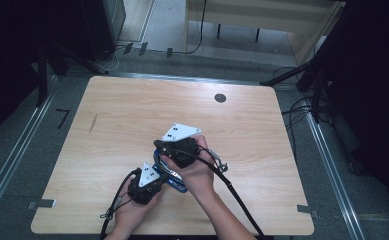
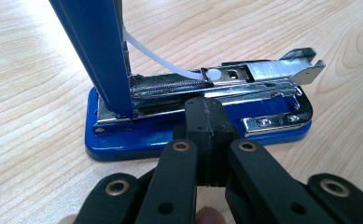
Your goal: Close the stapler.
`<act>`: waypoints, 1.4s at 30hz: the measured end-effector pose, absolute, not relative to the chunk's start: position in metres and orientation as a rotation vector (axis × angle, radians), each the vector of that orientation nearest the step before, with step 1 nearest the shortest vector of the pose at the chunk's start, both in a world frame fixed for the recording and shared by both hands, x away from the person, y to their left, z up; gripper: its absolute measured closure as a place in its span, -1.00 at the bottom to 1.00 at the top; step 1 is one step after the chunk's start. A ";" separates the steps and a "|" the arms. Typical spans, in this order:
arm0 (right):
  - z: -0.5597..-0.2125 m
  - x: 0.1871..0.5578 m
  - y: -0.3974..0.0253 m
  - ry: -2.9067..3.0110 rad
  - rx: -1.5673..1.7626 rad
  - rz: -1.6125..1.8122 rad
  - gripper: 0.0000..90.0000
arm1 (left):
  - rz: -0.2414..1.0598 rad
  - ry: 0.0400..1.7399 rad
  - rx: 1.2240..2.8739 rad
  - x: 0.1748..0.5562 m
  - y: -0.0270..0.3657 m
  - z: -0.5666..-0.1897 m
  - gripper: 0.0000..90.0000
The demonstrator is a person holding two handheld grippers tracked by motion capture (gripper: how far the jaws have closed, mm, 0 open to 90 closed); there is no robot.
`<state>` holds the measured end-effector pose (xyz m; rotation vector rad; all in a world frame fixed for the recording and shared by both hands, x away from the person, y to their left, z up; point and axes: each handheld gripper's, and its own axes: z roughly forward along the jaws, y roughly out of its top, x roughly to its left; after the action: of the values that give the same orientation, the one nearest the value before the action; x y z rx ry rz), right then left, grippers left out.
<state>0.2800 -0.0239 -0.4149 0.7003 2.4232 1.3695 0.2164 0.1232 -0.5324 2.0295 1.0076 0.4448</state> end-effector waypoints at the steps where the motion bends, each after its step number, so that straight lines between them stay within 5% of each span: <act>1: -0.415 0.280 -0.024 2.425 0.698 1.366 1.00 | 0.445 1.007 2.030 0.216 0.123 -0.532 1.00; 42: -0.432 0.267 -0.045 2.439 0.723 1.332 1.00 | 0.453 1.008 2.030 0.216 0.123 -0.532 1.00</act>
<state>0.2665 -0.0454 -0.4319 0.7232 2.4392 1.3315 0.2160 0.1229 -0.5324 2.0302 1.0079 0.4531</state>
